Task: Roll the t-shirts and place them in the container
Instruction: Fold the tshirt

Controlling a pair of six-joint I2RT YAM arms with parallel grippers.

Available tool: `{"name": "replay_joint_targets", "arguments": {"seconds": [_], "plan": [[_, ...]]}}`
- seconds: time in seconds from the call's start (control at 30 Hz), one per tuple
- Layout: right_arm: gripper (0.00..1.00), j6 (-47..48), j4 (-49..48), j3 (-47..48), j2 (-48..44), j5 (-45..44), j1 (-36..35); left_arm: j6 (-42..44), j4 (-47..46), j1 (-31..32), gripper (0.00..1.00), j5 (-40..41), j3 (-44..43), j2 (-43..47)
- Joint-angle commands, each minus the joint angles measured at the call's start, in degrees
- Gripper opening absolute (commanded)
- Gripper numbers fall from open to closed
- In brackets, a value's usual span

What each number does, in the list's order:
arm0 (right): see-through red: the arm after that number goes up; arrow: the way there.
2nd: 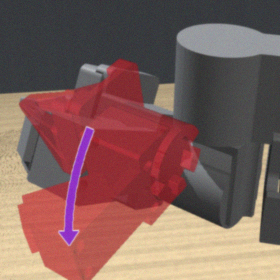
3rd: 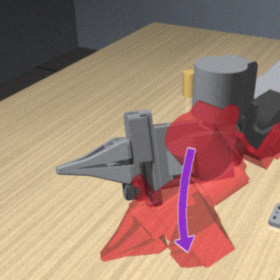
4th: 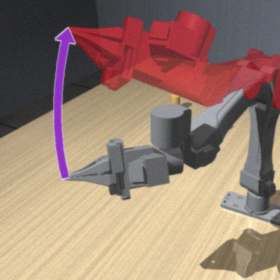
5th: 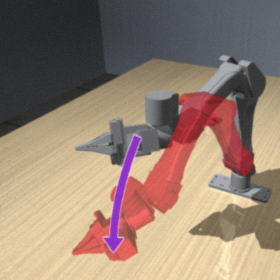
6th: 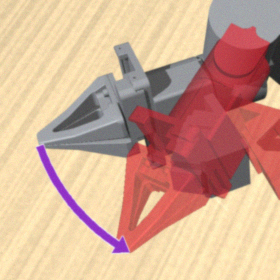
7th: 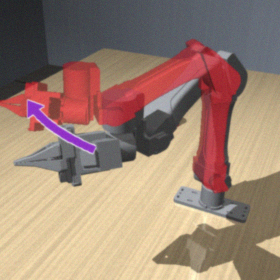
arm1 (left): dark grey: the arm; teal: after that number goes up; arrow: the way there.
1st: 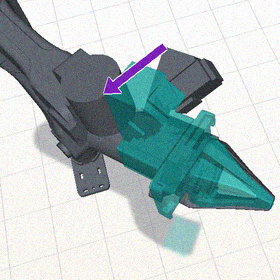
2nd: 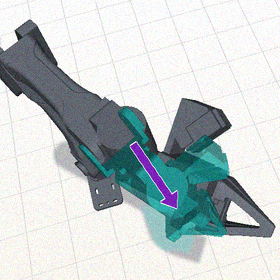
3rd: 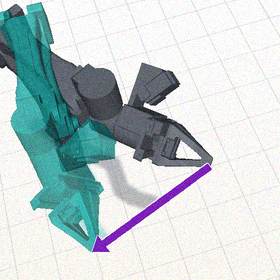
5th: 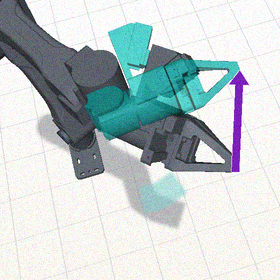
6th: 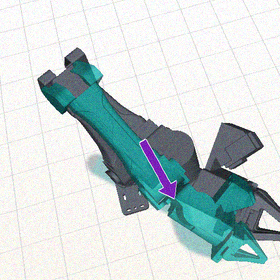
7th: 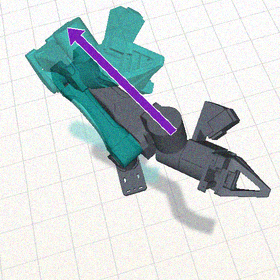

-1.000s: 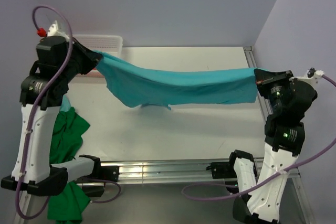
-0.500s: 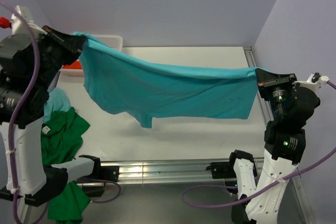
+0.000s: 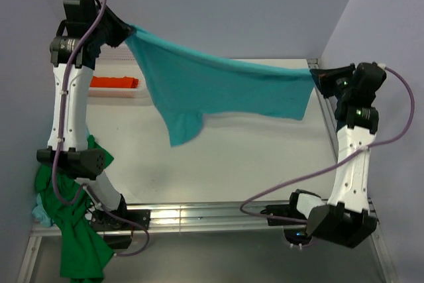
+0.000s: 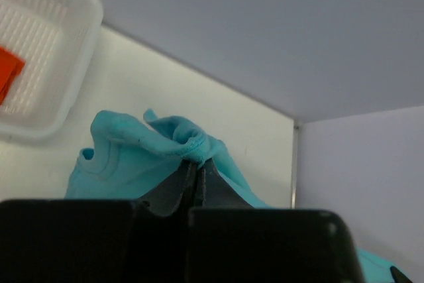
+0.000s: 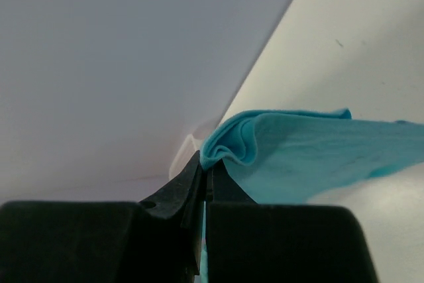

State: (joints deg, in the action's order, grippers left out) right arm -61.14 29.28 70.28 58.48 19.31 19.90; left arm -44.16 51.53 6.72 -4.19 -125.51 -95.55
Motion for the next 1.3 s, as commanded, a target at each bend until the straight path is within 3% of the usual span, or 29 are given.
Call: {"name": "replay_joint_targets", "arguments": {"seconds": [0.0,0.07,0.13,0.23,0.33,0.43,0.63,0.77,1.27], "plan": [[0.00,-2.31,-12.12,7.49,6.88,5.29,0.40,0.83,-5.65,-2.68,0.00,-5.38,-13.86,-4.46],[0.00,-3.36,-15.63,8.82,9.19,7.92,0.66,0.83,-7.05,-2.94,0.00,-6.97,-15.82,-5.96],[0.00,-3.72,-17.58,9.17,11.13,9.34,1.10,1.01,-11.52,-3.03,0.00,-7.77,-11.97,-4.66],[0.00,-3.37,-21.62,4.53,12.01,11.00,1.63,-0.13,-20.63,-2.94,0.00,-8.91,9.05,1.22],[0.00,-2.14,-25.75,-2.59,13.15,13.73,1.98,-1.54,-29.78,-2.42,0.00,-8.92,24.21,7.90],[0.00,1.81,-26.55,-10.93,13.42,13.13,1.98,-2.33,-36.04,-0.14,0.00,-6.28,48.52,13.71],[0.00,8.22,-29.10,-28.60,12.80,13.30,5.05,-3.30,-41.95,6.01,0.00,-3.13,70.89,19.33],[0.00,14.02,-25.60,-35.72,9.91,11.11,7.61,-4.17,-39.50,8.13,0.00,-0.65,80.31,25.31],[0.00,21.34,-7.93,-48.13,-5.47,-2.17,9.89,-6.55,-28.42,9.54,0.00,1.11,91.85,36.39]]}}
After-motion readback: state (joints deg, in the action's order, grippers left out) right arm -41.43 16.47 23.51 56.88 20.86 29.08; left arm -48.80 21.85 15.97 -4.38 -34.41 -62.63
